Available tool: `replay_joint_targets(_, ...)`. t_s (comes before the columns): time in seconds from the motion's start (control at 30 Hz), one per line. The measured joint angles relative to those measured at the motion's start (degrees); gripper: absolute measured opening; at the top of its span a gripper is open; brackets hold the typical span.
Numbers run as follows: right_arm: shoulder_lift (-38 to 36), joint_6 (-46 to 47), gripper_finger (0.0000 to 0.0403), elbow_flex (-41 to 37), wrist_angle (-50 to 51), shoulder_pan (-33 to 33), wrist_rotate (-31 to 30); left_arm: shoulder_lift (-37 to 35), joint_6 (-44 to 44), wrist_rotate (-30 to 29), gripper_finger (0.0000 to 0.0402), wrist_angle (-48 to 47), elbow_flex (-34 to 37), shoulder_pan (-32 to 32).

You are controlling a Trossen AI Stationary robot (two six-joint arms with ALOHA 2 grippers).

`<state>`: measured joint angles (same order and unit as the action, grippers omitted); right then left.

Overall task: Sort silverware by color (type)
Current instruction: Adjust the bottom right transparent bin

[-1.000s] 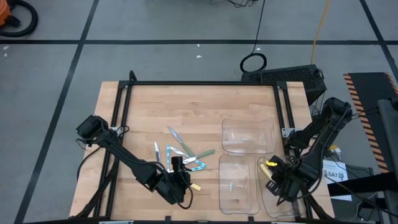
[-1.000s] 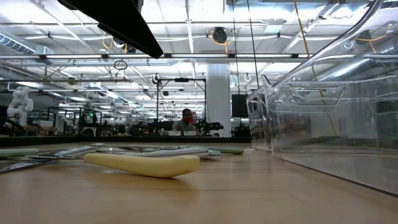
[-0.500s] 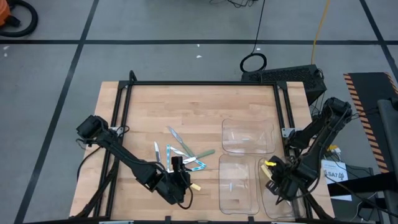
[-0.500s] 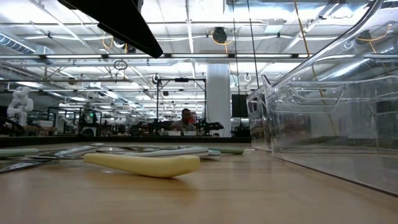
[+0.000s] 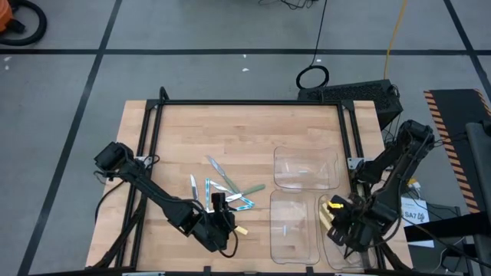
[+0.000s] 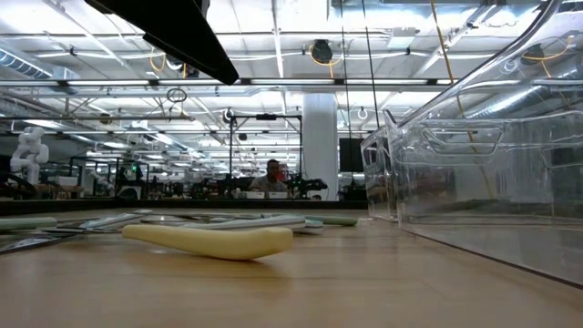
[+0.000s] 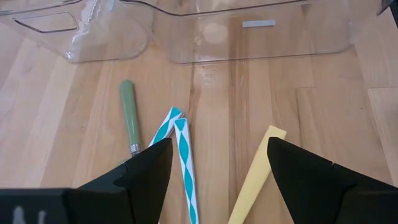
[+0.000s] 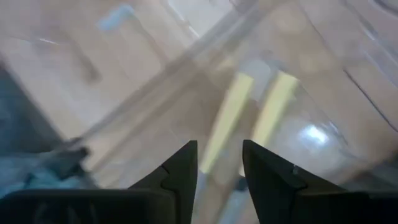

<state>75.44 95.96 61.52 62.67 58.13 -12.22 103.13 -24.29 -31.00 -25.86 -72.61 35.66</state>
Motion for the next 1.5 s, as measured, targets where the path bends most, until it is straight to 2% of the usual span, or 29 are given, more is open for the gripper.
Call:
replay_joint_targets(0.2, 0.83, -1.91, 0.0101, 2.47, -3.96, 2.68, -6.22, 0.00, -0.11, 0.00, 0.0271, -0.01, 0.00, 0.00)
replay_joint_targets(0.33, 3.71, -2.60, 0.0086, 2.43, -4.00, 3.51, -4.21, 0.00, -0.22, 0.00, 0.0271, -0.01, 0.00, 0.00)
replay_joint_targets(0.5, 5.62, -5.11, 0.0067, 3.15, -10.03, 4.77, -3.61, 0.00, -0.22, 0.00, 0.0271, -0.01, -0.01, 0.00)
replay_joint_targets(0.8, 11.94, -12.52, 0.0023, 16.50, -8.21, 8.00, -5.49, 0.00, -0.15, 0.00, 0.0271, -0.02, 0.00, 0.00)
replay_joint_targets(0.93, 16.62, -17.41, 0.0004, 22.66, -8.30, 10.44, -3.11, 0.00, -0.02, 0.00, 0.0271, -0.03, 0.00, 0.00)
replay_joint_targets(1.07, 21.04, -17.37, 0.0003, 25.94, -8.39, 12.69, -2.29, 0.00, -0.02, 0.00, 0.0271, -0.01, -0.01, 0.00)
replay_joint_targets(1.13, 22.89, -17.17, 0.0003, 26.29, -9.07, 13.49, -2.15, 0.00, -0.02, 0.00, 0.0271, -0.01, 0.00, 0.00)
replay_joint_targets(1.33, 27.77, -13.36, 0.0002, 26.29, -9.07, 14.30, 4.87, 0.00, 0.11, 0.00, 0.0271, 0.13, 0.01, 0.00)
replay_joint_targets(1.5, 29.77, -12.48, 0.0001, 26.28, -6.91, 14.27, 6.31, 0.00, 0.95, 0.00, 0.0271, 0.62, 0.02, -0.03)
